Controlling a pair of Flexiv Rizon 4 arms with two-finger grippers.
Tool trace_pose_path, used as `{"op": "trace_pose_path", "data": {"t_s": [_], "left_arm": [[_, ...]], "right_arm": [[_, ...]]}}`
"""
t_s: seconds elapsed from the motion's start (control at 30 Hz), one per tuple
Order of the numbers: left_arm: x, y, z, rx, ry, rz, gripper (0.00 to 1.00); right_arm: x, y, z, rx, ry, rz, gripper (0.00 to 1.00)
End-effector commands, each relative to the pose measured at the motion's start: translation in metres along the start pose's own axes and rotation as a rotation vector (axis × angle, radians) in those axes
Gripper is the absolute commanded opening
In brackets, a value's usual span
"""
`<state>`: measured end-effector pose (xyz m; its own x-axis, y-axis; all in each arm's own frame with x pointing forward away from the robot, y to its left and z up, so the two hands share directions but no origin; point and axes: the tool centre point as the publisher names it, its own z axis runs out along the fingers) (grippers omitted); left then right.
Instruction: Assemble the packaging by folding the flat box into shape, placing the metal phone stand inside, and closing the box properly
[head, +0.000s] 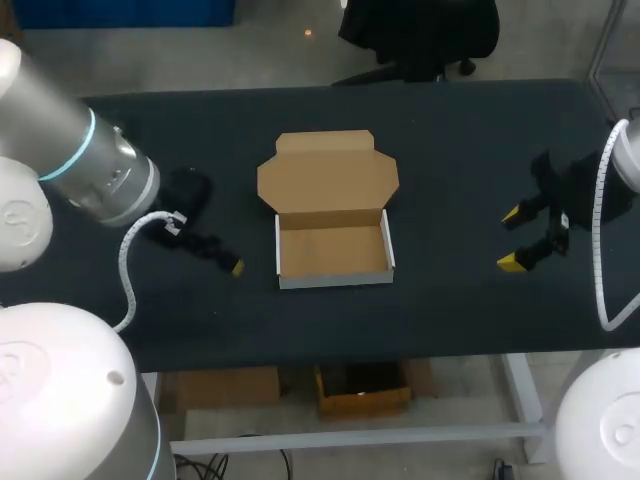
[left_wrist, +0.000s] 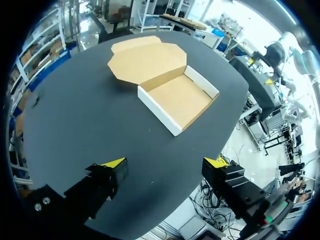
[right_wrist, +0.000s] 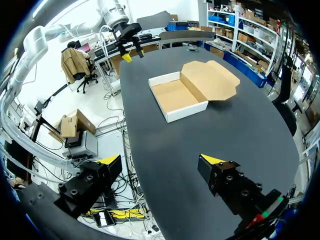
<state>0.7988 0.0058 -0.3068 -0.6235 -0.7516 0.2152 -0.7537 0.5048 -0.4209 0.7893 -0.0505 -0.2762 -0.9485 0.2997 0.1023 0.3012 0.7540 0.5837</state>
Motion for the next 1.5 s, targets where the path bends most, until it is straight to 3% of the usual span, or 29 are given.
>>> {"op": "trace_pose_path", "data": {"t_s": [0.03,0.3,0.6,1.03,1.2,1.5], "left_arm": [[0.000,0.009,-0.014,0.079,-0.002,-0.002,1.00],[-0.004,0.011,-0.037,0.049,0.021,-0.099,1.00],[0.000,0.012,-0.065,0.003,-0.041,-0.238,1.00],[-0.012,0.016,-0.100,-0.015,0.030,-0.415,1.00],[-0.015,0.014,-0.112,-0.042,0.006,-0.504,1.00],[-0.011,0.009,-0.122,-0.086,-0.055,-0.560,1.00]], "right_arm": [[0.000,-0.001,-0.001,-0.006,0.003,-0.002,1.00],[0.004,-0.002,-0.013,0.013,0.004,0.073,1.00],[0.011,-0.014,-0.046,-0.019,-0.036,0.229,1.00],[0.007,-0.042,-0.082,-0.089,0.018,0.463,1.00],[0.005,-0.040,-0.095,-0.041,0.002,0.529,1.00],[0.001,-0.032,-0.107,0.045,-0.035,0.641,1.00]]}}
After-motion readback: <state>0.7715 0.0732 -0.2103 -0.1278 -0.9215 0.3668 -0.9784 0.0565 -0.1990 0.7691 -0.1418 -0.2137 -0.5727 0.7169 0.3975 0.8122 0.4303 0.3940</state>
